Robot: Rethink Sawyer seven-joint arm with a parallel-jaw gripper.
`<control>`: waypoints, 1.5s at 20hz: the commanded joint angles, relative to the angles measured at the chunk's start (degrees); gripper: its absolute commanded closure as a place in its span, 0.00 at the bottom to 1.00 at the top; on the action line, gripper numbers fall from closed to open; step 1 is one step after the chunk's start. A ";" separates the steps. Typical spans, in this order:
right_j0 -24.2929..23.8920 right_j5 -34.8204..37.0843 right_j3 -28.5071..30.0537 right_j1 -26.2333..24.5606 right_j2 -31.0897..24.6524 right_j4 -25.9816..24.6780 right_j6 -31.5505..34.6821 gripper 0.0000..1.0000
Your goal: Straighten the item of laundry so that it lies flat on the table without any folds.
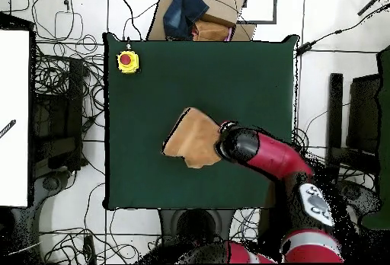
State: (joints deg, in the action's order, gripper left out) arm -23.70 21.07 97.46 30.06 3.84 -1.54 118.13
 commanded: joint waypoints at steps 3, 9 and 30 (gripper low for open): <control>-4.69 -1.08 -10.67 -11.08 -14.16 -8.48 -11.68 1.00; -5.00 -0.06 -8.49 -9.27 -15.15 -10.42 -7.46 1.00; 9.85 0.48 -1.96 3.06 4.27 -11.88 9.09 1.00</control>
State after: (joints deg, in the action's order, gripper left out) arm -17.85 21.11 91.68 28.39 2.89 -13.13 116.38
